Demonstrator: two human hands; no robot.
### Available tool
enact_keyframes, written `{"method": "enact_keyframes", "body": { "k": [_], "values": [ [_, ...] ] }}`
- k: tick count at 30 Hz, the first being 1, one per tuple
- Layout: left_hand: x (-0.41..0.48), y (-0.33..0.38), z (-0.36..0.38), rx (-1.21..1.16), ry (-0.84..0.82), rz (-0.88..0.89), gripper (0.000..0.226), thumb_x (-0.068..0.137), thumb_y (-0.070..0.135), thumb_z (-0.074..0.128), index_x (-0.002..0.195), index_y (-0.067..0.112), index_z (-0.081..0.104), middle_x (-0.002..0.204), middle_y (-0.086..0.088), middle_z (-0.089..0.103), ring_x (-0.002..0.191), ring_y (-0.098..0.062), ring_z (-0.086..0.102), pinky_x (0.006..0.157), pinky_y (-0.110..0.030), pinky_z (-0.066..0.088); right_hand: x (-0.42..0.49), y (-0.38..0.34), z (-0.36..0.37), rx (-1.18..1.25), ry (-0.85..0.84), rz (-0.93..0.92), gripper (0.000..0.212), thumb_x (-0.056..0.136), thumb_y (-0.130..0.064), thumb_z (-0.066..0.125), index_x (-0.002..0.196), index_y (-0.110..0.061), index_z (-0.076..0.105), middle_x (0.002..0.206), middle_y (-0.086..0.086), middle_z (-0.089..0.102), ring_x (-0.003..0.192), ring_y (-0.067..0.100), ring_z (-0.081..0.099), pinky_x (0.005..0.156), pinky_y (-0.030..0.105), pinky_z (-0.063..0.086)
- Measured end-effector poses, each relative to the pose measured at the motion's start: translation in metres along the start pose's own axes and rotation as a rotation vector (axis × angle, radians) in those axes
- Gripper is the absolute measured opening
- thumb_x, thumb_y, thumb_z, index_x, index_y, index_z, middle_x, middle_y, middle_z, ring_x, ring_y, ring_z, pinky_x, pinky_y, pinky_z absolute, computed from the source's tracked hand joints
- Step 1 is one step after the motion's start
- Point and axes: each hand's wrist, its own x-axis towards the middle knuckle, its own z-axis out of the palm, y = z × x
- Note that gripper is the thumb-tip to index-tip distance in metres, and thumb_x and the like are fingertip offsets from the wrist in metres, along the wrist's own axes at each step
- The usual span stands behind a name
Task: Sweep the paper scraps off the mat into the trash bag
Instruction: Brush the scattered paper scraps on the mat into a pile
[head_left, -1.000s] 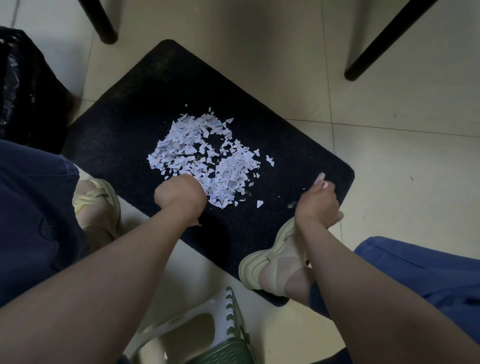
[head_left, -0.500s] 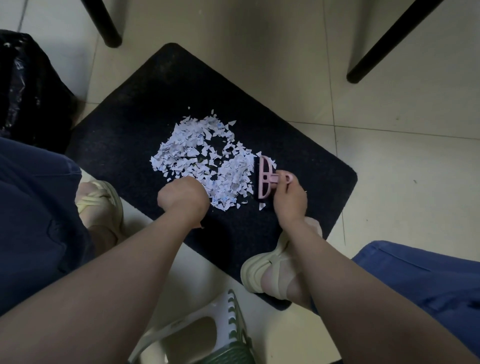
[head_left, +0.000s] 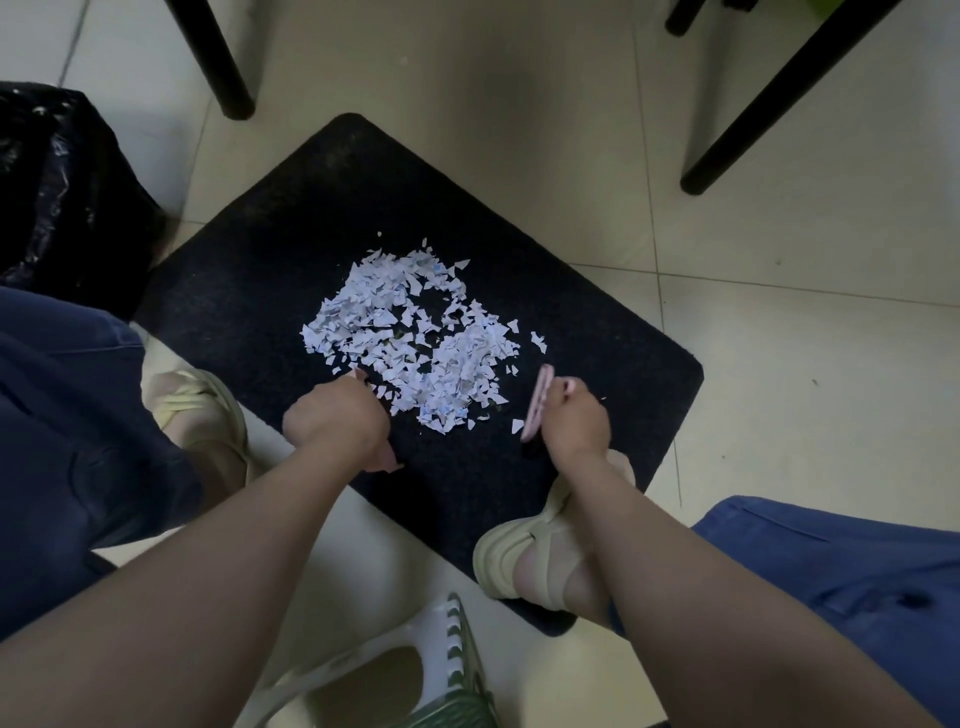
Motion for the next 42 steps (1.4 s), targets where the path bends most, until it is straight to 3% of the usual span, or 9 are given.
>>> {"method": "enact_keyframes", "body": {
  "k": [7, 13, 16, 23, 28, 31, 36, 40, 42],
  "values": [
    [-0.011, -0.010, -0.001, -0.008, -0.011, 0.000, 0.047, 0.074, 0.013, 0.067, 0.119, 0.016, 0.054, 0.111, -0.007, 0.062, 0.105, -0.026, 0.061, 0.087, -0.032, 0.050, -0.015, -0.021, 0.012, -0.153, 0.281, -0.009, 0.040, 0.103, -0.032, 0.026, 0.107, -0.013, 0.061, 0.090, 0.011, 0.072, 0.088, 0.031, 0.065, 0.086, 0.038, 0.036],
    [-0.011, -0.014, 0.000, -0.072, 0.002, 0.002, 0.050, 0.079, 0.015, 0.060, 0.127, 0.019, 0.051, 0.113, -0.005, 0.062, 0.107, -0.025, 0.060, 0.085, -0.031, 0.048, -0.016, -0.025, 0.018, 0.025, 0.006, 0.059, 0.035, 0.102, -0.037, 0.029, 0.100, -0.017, 0.057, 0.080, 0.005, 0.064, 0.091, 0.028, 0.061, 0.083, 0.035, 0.043],
    [-0.013, -0.008, -0.003, -0.080, -0.021, 0.018, 0.056, 0.076, 0.017, 0.065, 0.130, 0.022, 0.051, 0.111, -0.004, 0.062, 0.105, -0.023, 0.061, 0.087, -0.031, 0.050, -0.013, -0.034, 0.019, 0.014, 0.080, -0.013, 0.035, 0.103, -0.035, 0.029, 0.097, -0.017, 0.059, 0.090, 0.007, 0.068, 0.089, 0.027, 0.059, 0.095, 0.039, 0.040],
    [-0.013, 0.009, 0.005, -0.067, -0.023, 0.061, 0.052, 0.077, 0.013, 0.061, 0.127, 0.020, 0.053, 0.078, 0.001, 0.050, 0.092, -0.021, 0.061, 0.075, -0.027, 0.048, 0.004, -0.003, 0.000, -0.080, 0.297, 0.165, 0.046, 0.104, -0.039, 0.021, 0.112, -0.014, 0.058, 0.100, 0.013, 0.070, 0.096, 0.032, 0.062, 0.091, 0.041, 0.033],
    [-0.011, 0.017, 0.018, 0.023, -0.021, 0.113, 0.054, 0.078, 0.015, 0.062, 0.130, 0.022, 0.050, 0.102, -0.002, 0.062, 0.097, -0.022, 0.062, 0.077, -0.029, 0.049, 0.013, 0.031, -0.022, -0.250, 0.353, 0.273, 0.046, 0.105, -0.039, 0.022, 0.121, -0.013, 0.056, 0.109, 0.015, 0.066, 0.104, 0.033, 0.057, 0.091, 0.042, 0.033],
    [-0.006, 0.027, 0.018, 0.087, -0.055, 0.121, 0.064, 0.074, 0.020, 0.069, 0.134, 0.024, 0.048, 0.085, 0.002, 0.059, 0.075, -0.019, 0.061, 0.062, -0.026, 0.049, 0.022, 0.037, -0.026, -0.272, 0.271, 0.223, 0.043, 0.104, -0.040, 0.026, 0.121, -0.018, 0.058, 0.108, 0.012, 0.066, 0.103, 0.031, 0.056, 0.089, 0.040, 0.032],
    [-0.007, 0.036, 0.017, 0.192, -0.100, 0.119, 0.083, 0.052, 0.040, 0.087, 0.125, 0.027, 0.050, 0.072, 0.004, 0.053, 0.055, -0.014, 0.048, 0.042, -0.019, 0.033, 0.028, 0.043, -0.027, 0.014, 0.384, 0.288, 0.040, 0.103, -0.036, 0.025, 0.115, -0.019, 0.060, 0.104, 0.010, 0.069, 0.099, 0.030, 0.059, 0.085, 0.037, 0.028],
    [-0.004, 0.038, 0.019, 0.200, -0.105, 0.111, 0.069, 0.050, 0.034, 0.087, 0.110, 0.020, 0.056, 0.076, 0.004, 0.057, 0.072, -0.015, 0.061, 0.058, -0.022, 0.049, 0.042, 0.056, -0.034, 0.202, 0.319, 0.456, 0.044, 0.103, -0.038, 0.026, 0.110, -0.012, 0.060, 0.109, 0.012, 0.065, 0.107, 0.031, 0.058, 0.093, 0.039, 0.034],
    [-0.003, 0.039, 0.020, 0.202, -0.111, 0.108, 0.059, 0.052, 0.031, 0.087, 0.101, 0.018, 0.057, 0.077, 0.004, 0.060, 0.073, -0.015, 0.062, 0.063, -0.023, 0.051, 0.045, 0.056, -0.040, 0.344, 0.216, 0.431, 0.045, 0.104, -0.038, 0.028, 0.106, -0.008, 0.062, 0.105, 0.012, 0.064, 0.097, 0.028, 0.059, 0.084, 0.033, 0.039]
  ]
}}
